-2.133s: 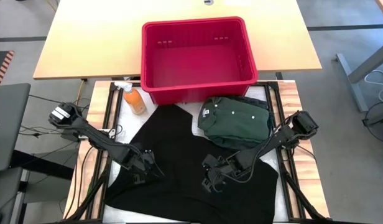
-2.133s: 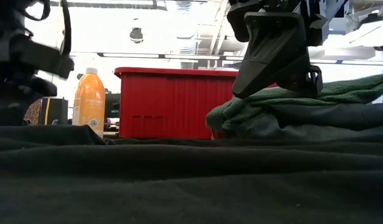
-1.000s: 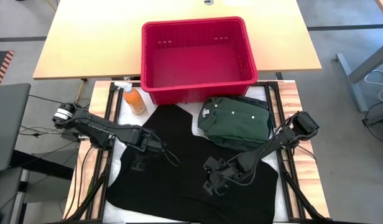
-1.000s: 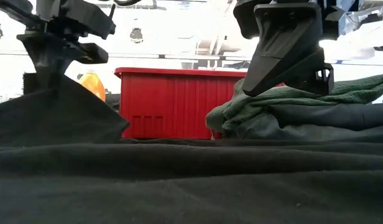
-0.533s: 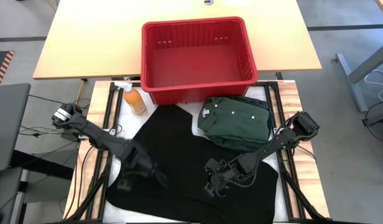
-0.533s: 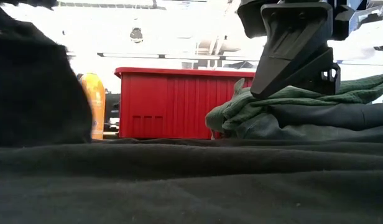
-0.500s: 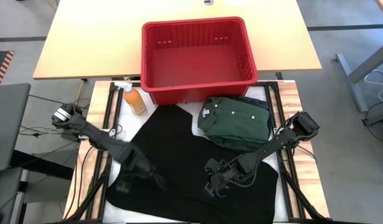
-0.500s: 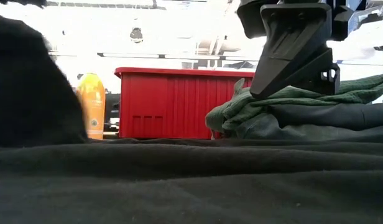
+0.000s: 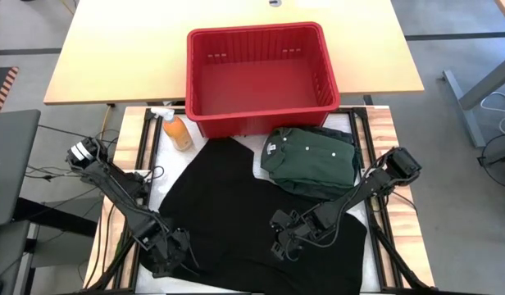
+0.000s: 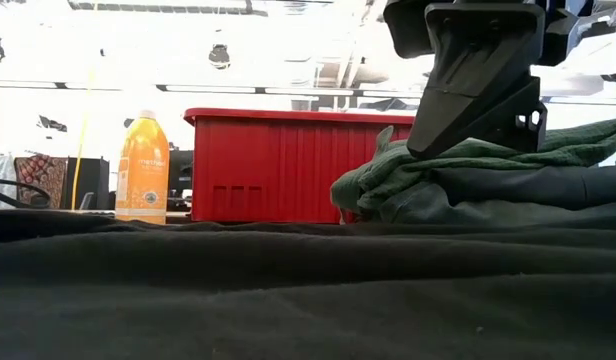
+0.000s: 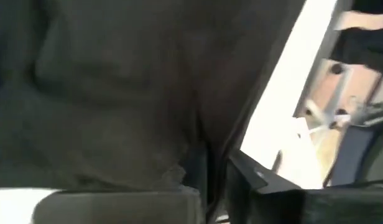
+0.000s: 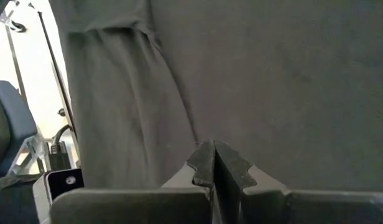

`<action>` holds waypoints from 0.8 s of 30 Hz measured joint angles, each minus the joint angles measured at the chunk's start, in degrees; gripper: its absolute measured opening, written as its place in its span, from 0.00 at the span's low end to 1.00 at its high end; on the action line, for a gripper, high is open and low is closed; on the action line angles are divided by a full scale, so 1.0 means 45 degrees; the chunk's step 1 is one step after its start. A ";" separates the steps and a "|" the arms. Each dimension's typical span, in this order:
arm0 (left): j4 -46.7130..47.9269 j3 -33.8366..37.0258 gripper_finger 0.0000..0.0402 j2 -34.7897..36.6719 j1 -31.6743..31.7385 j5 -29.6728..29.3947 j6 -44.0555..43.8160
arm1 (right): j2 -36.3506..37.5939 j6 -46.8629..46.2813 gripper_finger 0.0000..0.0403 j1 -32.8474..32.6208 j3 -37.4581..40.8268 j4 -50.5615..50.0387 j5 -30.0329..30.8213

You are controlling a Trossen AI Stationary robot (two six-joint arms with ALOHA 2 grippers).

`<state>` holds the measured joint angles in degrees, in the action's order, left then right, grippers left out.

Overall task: Fold laundry
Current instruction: Fold the black shirt

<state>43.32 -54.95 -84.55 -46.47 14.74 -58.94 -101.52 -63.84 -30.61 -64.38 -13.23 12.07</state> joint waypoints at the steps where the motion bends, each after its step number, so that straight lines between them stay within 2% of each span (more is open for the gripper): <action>1: 0.0187 0.0048 0.08 0.0000 -0.0028 0.0000 -0.0178 | -0.0003 0.0078 0.07 0.0000 0.0000 -0.0001 -0.0005; 4: 0.0171 0.0107 0.18 0.0000 -0.0064 0.0361 -0.0642 | -0.0002 0.0207 0.07 0.0005 0.0000 -0.0001 -0.0275; 10: 0.0068 0.0109 0.37 0.0068 -0.0082 0.2825 -0.0736 | -0.0003 0.0059 0.07 -0.0215 0.0000 -0.0010 -0.0994; 12: 0.0123 0.0082 0.41 0.0307 -0.0066 0.3045 -0.0391 | -0.0002 -0.0249 0.07 -0.0416 0.0000 -0.0006 -0.0985; 14: 0.0366 0.0015 0.43 0.0658 -0.0064 0.2314 -0.0085 | 0.0002 -0.0559 0.07 -0.0627 0.0000 0.0012 -0.0954; 18: 0.0926 0.0000 0.44 0.1268 0.0142 -0.1770 0.0277 | -0.0003 -0.0991 0.07 -0.1031 0.0002 0.0518 0.0072; 20: 0.1084 0.0024 0.43 0.1232 0.0501 -0.3298 0.0551 | -0.0003 -0.0998 0.07 -0.1146 0.0000 0.1059 0.0636; 22: 0.0155 0.0299 0.41 0.0995 0.1050 -0.3566 0.1013 | 0.0002 -0.0950 0.07 -0.1188 0.0000 0.1316 0.0936; 24: -0.1018 0.0889 0.40 0.0623 0.1541 -0.2843 0.1489 | -0.0002 -0.0997 0.07 -0.1195 0.0000 0.1316 0.1070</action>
<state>38.74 -50.95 -81.75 -39.54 1.95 -52.23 -101.53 -68.33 -35.99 -64.38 -7.31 16.89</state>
